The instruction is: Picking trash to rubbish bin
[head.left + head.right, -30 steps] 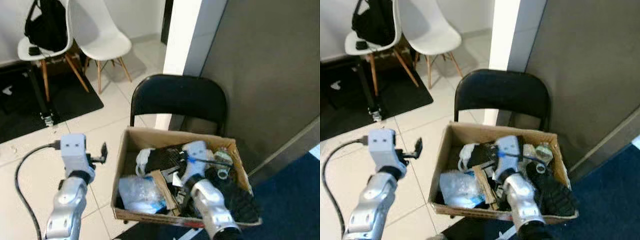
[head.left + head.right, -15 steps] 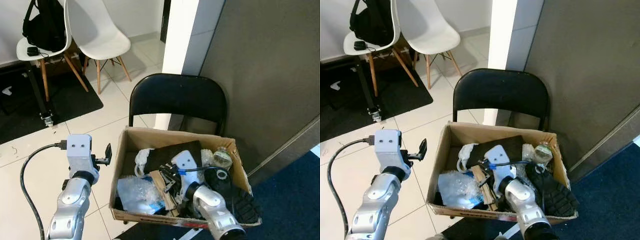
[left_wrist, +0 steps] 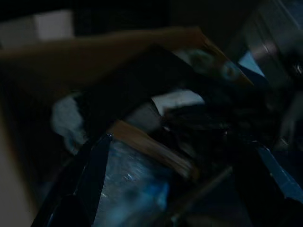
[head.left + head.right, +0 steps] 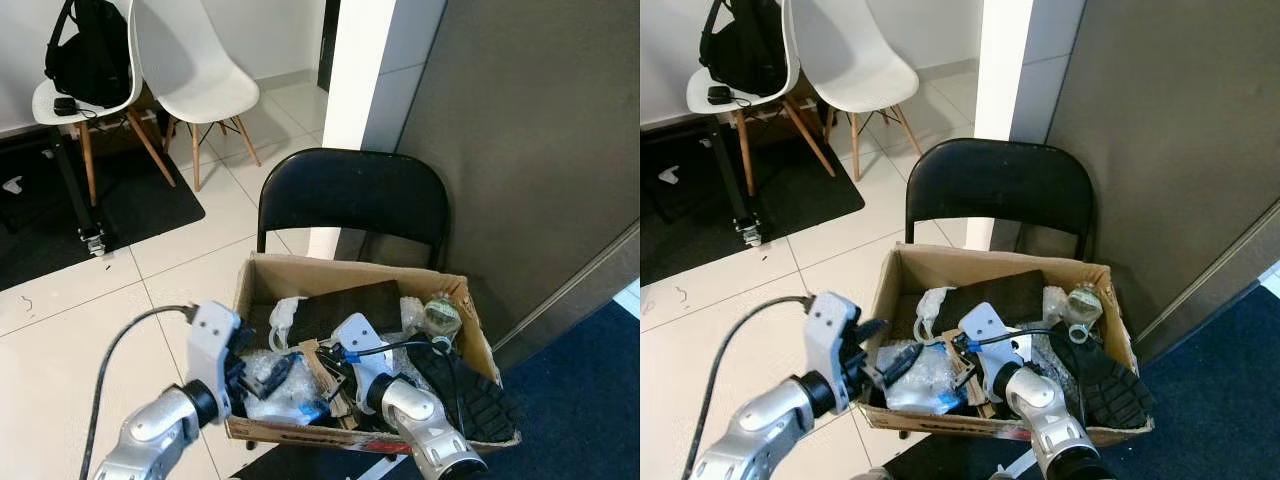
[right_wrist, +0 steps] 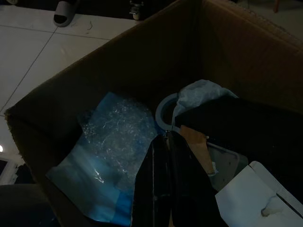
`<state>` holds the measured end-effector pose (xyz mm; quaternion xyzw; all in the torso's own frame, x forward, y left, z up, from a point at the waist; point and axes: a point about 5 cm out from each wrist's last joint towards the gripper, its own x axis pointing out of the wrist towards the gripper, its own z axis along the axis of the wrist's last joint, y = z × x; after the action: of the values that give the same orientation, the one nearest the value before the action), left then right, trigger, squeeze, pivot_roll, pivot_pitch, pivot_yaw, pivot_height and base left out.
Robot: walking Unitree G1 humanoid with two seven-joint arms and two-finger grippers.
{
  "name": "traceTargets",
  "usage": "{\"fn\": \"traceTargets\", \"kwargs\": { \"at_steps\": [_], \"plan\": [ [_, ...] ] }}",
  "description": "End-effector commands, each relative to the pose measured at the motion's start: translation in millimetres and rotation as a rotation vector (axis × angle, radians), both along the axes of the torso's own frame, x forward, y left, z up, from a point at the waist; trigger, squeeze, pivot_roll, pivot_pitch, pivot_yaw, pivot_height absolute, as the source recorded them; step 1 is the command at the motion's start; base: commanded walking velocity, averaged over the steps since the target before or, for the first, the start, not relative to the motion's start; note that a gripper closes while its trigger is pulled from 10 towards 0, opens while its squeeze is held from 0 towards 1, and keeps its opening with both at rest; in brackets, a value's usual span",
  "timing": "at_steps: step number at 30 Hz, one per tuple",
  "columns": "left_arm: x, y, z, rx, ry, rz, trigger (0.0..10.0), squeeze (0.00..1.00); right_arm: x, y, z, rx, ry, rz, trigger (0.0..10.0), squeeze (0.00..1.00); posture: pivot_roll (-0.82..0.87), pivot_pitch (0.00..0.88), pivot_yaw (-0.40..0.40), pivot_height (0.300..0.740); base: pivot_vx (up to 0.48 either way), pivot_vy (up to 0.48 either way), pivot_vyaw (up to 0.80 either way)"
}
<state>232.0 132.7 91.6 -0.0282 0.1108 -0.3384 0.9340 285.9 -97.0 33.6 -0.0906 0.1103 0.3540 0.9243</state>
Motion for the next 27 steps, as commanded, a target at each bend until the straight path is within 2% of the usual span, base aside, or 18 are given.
{"fn": "traceTargets", "kwargs": {
  "at_steps": [1,4,14,19,24,25,27],
  "plan": [
    [-5.0,4.5,-7.1,0.036,0.042,-0.019,10.0,0.00,-2.5,1.7,-4.3,-0.013,0.013,0.016,10.0,0.00,0.11,0.135,-0.032,0.740,0.000,0.000,0.00],
    [-5.7,9.6,-10.5,0.054,0.060,-0.003,10.0,0.00,-4.2,2.7,-7.9,-0.026,0.029,0.030,10.0,0.00,0.11,0.137,-0.034,0.740,0.000,0.000,0.00],
    [-9.4,9.4,-12.3,0.050,0.097,-0.007,10.0,0.00,-7.8,7.8,-12.6,-0.049,0.070,0.094,10.0,0.00,0.11,0.139,-0.034,0.740,0.000,0.000,0.00],
    [-9.2,13.5,-19.1,0.077,0.116,0.041,10.0,0.00,-10.3,10.7,-14.3,-0.063,0.080,0.130,10.0,0.00,0.11,0.140,-0.035,0.740,0.000,0.000,0.00],
    [-9.2,13.1,-19.2,0.078,0.117,0.045,10.0,0.00,-10.5,13.2,-13.8,-0.030,0.100,0.138,10.0,0.00,0.11,0.140,-0.036,0.740,0.000,0.000,0.00],
    [-9.2,13.1,-19.2,0.079,0.117,0.046,10.0,0.00,-10.3,13.6,-13.3,-0.022,0.103,0.136,10.0,0.94,0.11,0.139,-0.036,0.740,0.000,0.000,0.00],
    [-9.2,13.0,-19.2,0.079,0.117,0.046,10.0,0.00,-10.1,13.8,-12.9,-0.018,0.103,0.134,10.0,0.97,0.11,0.139,-0.036,0.740,0.000,0.000,0.00]
  ]
}}
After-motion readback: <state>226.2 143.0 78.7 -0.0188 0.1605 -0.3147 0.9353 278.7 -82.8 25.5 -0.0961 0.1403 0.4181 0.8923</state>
